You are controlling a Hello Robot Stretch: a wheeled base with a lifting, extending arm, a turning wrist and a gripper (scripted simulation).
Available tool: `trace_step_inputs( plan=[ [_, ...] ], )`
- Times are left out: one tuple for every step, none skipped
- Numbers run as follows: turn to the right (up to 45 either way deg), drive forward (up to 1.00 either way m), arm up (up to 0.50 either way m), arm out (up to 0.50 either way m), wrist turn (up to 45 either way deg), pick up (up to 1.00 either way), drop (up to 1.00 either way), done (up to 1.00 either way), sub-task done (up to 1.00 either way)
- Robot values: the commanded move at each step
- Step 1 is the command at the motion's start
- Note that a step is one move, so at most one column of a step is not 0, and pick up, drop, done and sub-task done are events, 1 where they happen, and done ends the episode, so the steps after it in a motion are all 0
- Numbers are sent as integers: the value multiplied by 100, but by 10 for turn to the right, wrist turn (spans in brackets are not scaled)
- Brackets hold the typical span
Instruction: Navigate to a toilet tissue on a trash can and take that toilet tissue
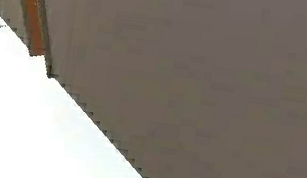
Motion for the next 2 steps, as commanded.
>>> trace_step_inputs(
  plan=[
    [-270, 0, 0, 0, 0, 0, 0, 0, 0],
    [0, 0, 50, 0, 0, 0, 0, 0, 0]
  ],
)
